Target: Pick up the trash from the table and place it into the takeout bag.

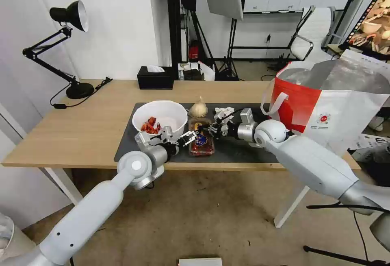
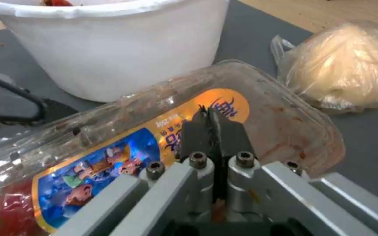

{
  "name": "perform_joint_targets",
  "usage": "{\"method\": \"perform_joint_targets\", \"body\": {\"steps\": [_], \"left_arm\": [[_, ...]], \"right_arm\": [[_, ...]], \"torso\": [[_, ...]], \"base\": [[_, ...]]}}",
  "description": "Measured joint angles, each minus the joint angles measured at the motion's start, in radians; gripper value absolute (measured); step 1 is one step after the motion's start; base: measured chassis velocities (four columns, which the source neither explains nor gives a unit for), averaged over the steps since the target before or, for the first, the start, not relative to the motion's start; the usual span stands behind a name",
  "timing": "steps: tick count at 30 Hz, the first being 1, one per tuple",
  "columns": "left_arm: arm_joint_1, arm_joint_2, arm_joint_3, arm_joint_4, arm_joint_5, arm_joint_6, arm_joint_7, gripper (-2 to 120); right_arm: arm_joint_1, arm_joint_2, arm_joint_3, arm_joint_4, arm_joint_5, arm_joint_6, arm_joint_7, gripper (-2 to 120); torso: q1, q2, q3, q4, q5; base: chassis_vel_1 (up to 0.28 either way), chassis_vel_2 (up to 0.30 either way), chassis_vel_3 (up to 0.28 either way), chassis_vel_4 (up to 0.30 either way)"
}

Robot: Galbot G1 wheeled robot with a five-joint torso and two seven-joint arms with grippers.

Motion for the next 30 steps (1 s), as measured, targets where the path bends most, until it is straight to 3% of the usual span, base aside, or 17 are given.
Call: {"method": "perform_joint_targets", "body": {"steps": [11, 30], "left_arm": [[-0.022, -0.006, 0.023, 0.02, -0.03, 0.008, -0.017, 99], [-0.032, -0.008, 0.036, 0.039, -0.036, 0.004, -0.027, 30]], "right_arm": [[0.006, 0.006, 0.002, -0.002, 0.008, 0.001, 0.01, 0], [0.008, 0.002, 0.003, 0.001, 0.022, 0.002, 0.014, 0]], "torso": [[0.0, 0.0, 0.0, 0.0001, 0.0], [0.0, 0.0, 0.0, 0.0001, 0.0]], "base": [[0.0, 0.0, 0.0, 0.0], [0.0, 0.0, 0.0, 0.0]]}}
